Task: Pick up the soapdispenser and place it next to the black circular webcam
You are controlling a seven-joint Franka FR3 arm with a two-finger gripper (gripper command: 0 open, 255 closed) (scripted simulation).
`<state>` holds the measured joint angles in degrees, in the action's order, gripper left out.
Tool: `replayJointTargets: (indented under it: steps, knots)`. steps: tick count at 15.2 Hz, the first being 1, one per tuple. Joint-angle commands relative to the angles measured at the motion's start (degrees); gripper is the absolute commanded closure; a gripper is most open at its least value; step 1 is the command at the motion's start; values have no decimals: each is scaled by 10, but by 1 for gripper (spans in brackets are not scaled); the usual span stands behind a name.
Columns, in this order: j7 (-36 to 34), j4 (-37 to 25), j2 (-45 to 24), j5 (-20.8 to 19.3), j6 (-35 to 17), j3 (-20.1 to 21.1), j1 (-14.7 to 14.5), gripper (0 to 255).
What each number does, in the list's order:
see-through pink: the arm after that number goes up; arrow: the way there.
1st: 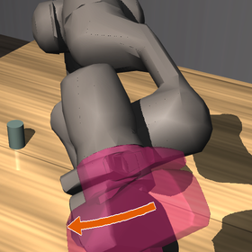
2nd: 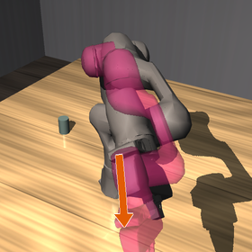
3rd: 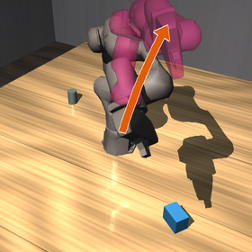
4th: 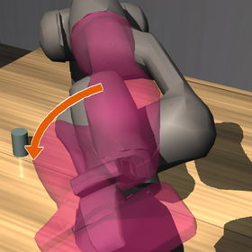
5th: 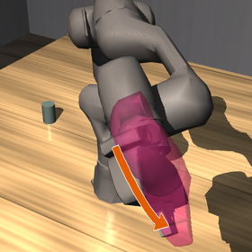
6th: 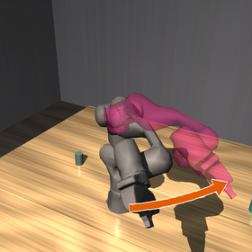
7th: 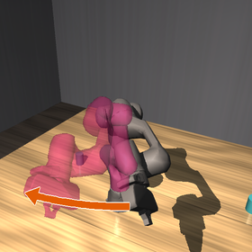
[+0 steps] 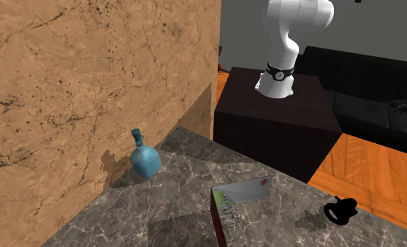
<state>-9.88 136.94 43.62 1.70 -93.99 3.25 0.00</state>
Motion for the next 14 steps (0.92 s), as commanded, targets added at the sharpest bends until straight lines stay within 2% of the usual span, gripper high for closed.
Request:
replayJointTargets:
  steps: [1,7,14]
  knots:
    - [0,0,0,0,0,0,0,0]
    - [67,49,-32,-41,-81,-57,25,0]
    - [143,73,-108,-81,-184,-125,55,0]
